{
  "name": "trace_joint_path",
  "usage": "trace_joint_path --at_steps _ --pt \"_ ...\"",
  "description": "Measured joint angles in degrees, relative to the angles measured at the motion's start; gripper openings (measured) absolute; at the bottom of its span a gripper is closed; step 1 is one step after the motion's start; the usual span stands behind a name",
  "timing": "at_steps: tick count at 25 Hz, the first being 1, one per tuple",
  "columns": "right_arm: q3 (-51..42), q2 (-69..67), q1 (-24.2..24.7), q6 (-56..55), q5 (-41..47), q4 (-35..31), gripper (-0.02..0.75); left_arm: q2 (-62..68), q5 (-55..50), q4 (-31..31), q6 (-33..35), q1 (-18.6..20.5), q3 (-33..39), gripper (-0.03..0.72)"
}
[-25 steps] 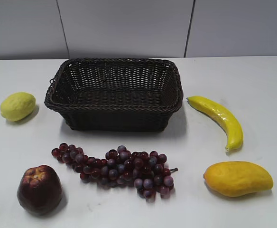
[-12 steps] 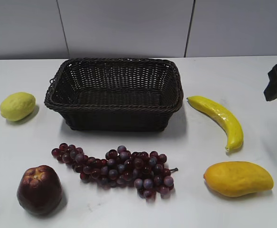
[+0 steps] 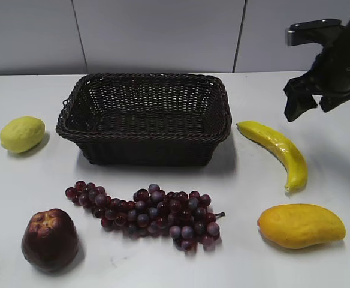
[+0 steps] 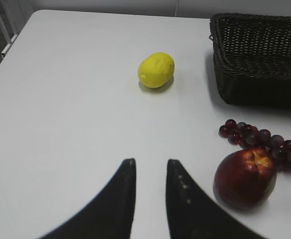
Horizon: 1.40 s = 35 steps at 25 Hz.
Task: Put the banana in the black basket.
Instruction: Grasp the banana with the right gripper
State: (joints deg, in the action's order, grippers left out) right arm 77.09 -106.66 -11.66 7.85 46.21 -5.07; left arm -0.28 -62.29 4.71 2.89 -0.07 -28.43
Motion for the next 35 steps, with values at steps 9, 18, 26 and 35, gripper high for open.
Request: trace_joint_path --at_steps 9,18,26,35 --pt "5.8 -9.7 -1.5 0.0 1.1 2.1 0.653 0.0 0.0 0.0 0.0 0.0 0.0 0.204" --pt "6.6 -15.2 -1.5 0.0 1.4 3.0 0.608 0.0 0.0 0.0 0.0 0.0 0.0 0.204" --pt "6.7 -16.8 -1.5 0.0 1.5 2.3 0.487 0.0 0.0 0.0 0.0 0.0 0.0 0.204" --pt "6.7 -17.6 -1.6 0.0 1.5 0.9 0.385 0.0 0.0 0.0 0.0 0.0 0.0 0.204"
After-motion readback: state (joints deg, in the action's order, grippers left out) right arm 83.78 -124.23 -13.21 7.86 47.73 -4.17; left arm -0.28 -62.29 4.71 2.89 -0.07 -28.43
